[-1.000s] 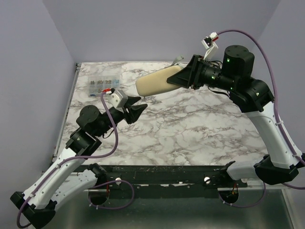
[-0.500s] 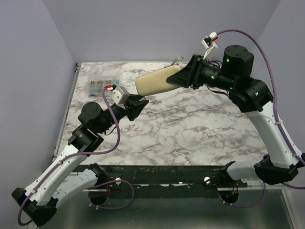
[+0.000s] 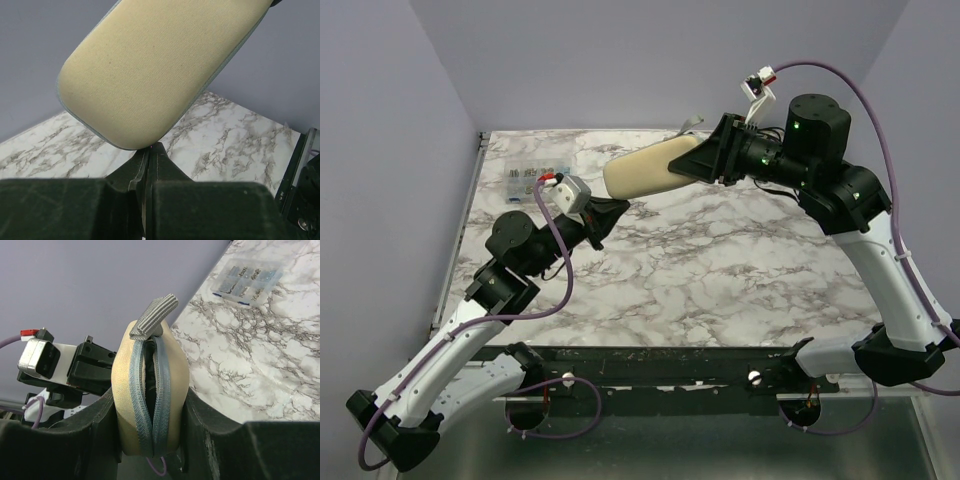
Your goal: Open the umbrella
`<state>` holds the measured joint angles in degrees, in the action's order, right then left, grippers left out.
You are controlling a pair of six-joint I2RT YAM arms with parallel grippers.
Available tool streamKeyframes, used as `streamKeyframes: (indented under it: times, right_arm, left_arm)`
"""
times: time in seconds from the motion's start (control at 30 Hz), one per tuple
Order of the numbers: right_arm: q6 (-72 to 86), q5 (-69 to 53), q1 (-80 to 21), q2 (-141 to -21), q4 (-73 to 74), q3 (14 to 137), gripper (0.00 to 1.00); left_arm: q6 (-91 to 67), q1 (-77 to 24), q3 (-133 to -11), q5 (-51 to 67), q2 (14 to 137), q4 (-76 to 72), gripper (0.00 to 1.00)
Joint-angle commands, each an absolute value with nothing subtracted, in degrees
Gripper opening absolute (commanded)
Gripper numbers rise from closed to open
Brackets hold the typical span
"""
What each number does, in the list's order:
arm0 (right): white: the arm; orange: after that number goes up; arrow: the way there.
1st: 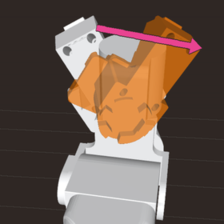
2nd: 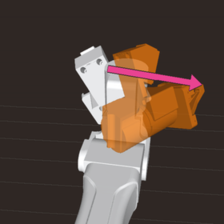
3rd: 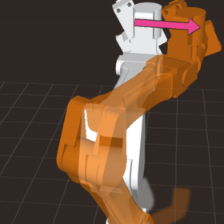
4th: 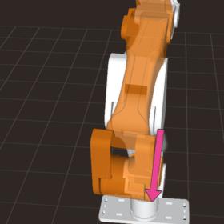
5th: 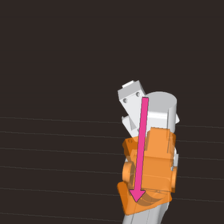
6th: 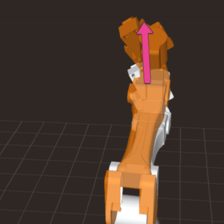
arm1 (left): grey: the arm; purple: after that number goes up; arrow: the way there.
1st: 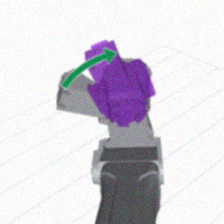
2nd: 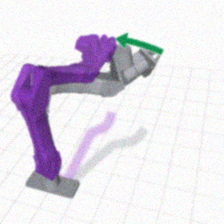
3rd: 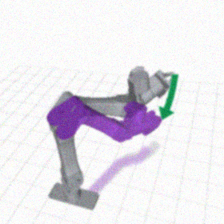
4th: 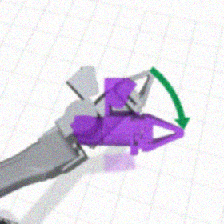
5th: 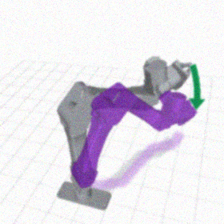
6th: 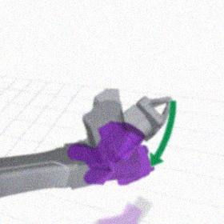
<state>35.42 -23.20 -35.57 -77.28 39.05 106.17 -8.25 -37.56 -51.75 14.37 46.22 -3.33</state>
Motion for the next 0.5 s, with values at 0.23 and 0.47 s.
streamKeyframes:
  times: [0.23, 0.47]
  right_arm:
    - [33.1, -24.5, -35.9, -77.0, 36.2, 107.3, 0.01]
    - [32.1, -23.7, -35.8, -75.1, 37.8, 105.8, 0.01]
  left_arm:
    - [-8.5, -37.4, -53.6, 9.5, 45.8, -5.0, 0.0]
    - [-3.4, -37.3, -53.7, 4.1, 44.2, -0.8, 0.0]
